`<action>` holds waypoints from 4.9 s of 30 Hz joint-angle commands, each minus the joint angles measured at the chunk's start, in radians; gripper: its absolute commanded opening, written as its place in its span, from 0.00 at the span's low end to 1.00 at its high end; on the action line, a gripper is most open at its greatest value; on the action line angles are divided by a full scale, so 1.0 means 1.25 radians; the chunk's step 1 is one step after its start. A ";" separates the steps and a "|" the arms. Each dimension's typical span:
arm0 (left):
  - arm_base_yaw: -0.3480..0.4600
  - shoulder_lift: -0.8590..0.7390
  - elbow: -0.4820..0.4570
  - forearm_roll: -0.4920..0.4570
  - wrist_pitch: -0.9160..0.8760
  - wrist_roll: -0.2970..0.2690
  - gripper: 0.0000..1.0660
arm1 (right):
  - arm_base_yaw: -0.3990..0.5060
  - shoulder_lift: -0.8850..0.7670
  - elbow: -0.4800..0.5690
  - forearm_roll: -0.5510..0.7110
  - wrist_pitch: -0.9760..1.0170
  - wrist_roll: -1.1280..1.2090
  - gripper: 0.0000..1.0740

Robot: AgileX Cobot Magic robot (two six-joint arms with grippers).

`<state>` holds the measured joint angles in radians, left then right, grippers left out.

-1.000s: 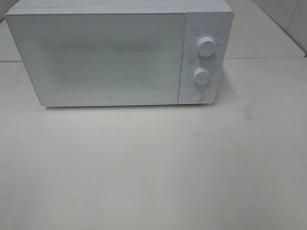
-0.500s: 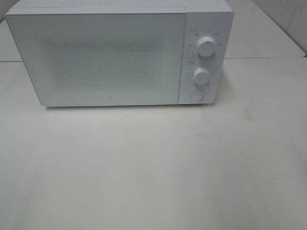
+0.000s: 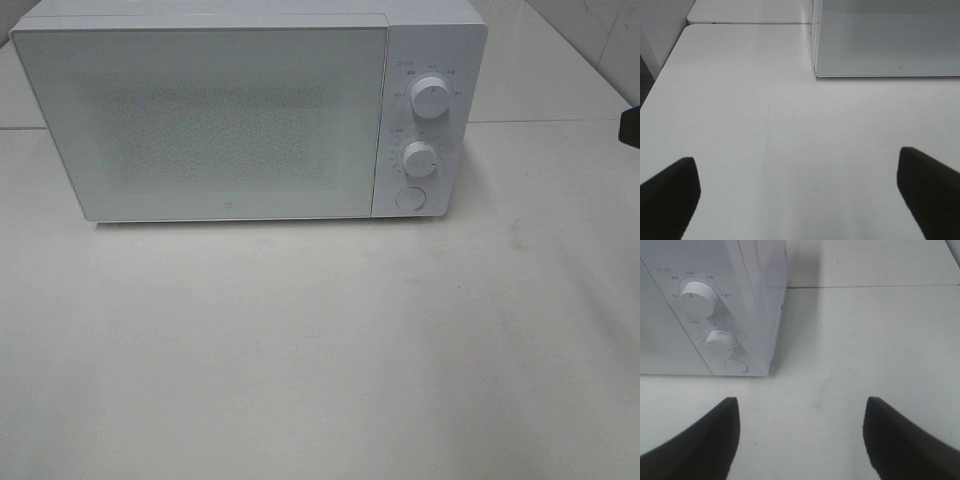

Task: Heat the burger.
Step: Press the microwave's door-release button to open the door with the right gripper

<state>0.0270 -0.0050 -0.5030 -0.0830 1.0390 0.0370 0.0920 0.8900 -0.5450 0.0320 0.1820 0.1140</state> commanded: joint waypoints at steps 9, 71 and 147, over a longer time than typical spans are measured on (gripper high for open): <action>-0.005 -0.015 0.003 0.002 -0.001 -0.003 0.94 | -0.006 0.173 -0.003 -0.003 -0.276 -0.005 0.64; -0.005 -0.015 0.003 0.002 -0.001 -0.003 0.94 | 0.583 0.690 0.105 0.682 -1.054 -0.212 0.63; -0.005 -0.014 0.003 0.002 -0.001 -0.002 0.94 | 0.364 0.958 -0.202 0.514 -0.887 1.019 0.00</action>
<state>0.0270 -0.0050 -0.5030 -0.0830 1.0390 0.0370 0.5490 2.0870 -0.7900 0.6790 -0.9380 1.3970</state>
